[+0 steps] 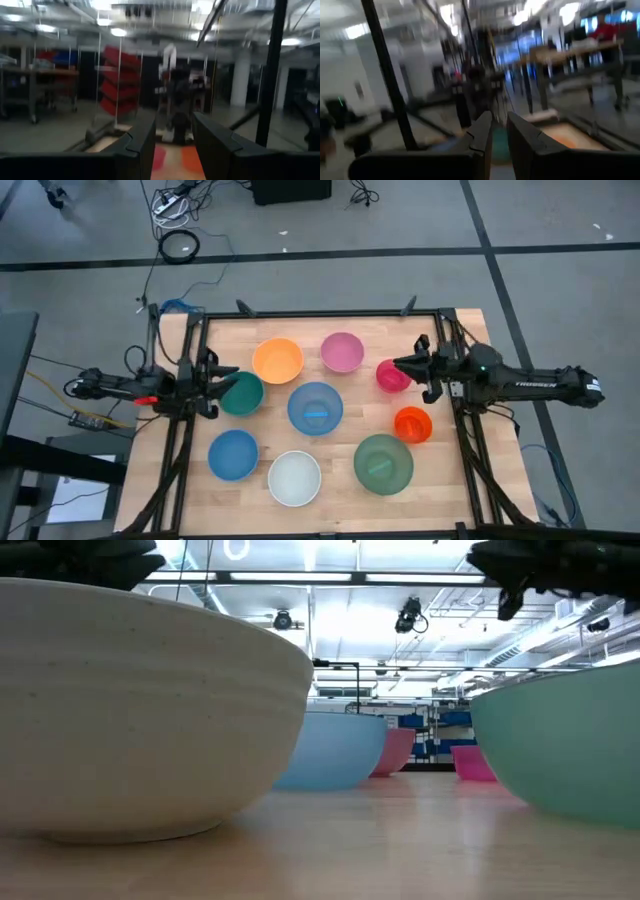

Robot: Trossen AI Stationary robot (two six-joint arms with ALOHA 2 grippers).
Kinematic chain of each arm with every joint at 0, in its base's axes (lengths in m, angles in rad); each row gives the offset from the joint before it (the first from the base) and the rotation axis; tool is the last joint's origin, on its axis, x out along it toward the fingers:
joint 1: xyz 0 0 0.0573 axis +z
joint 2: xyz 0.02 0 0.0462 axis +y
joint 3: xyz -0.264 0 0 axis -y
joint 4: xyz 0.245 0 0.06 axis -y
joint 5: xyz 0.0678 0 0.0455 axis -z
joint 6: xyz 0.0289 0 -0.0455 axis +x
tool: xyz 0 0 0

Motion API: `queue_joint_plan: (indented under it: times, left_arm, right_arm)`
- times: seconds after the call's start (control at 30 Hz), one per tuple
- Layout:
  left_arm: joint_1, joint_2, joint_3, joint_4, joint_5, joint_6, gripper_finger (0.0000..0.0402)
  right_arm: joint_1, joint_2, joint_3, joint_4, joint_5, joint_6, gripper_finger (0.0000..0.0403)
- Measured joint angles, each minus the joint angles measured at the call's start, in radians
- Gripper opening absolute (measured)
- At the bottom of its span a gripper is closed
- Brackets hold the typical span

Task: Nest bowls inside each other
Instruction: Stack the green bowl on top of the blue bowl

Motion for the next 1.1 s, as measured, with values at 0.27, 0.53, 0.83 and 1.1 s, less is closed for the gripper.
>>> queue_joint_plan:
  times: [0.27, 0.53, 0.83, 1.1]
  left_arm:
    - [0.0, 0.331, 0.344, -0.571, -0.085, -0.14, 0.0136]
    - [-0.044, 0.791, 0.617, -0.998, 0.128, -0.345, 0.0136]
    - [-0.1, 0.97, 0.706, -1.007, 0.135, -0.315, 0.0136]
    - [-0.147, 0.973, 0.713, -1.003, 0.134, -0.317, 0.0136]
  right_arm:
    - [0.1, 0.204, 0.45, -0.803, 0.177, -0.037, 0.0051]
    - [0.304, 0.489, 0.644, -1.341, 0.165, 0.31, 0.0051]
    - [0.533, 0.644, 0.645, -1.244, 0.255, 0.483, 0.005]
    - [0.599, 0.769, 0.645, -1.228, 0.3, 0.665, 0.0053]
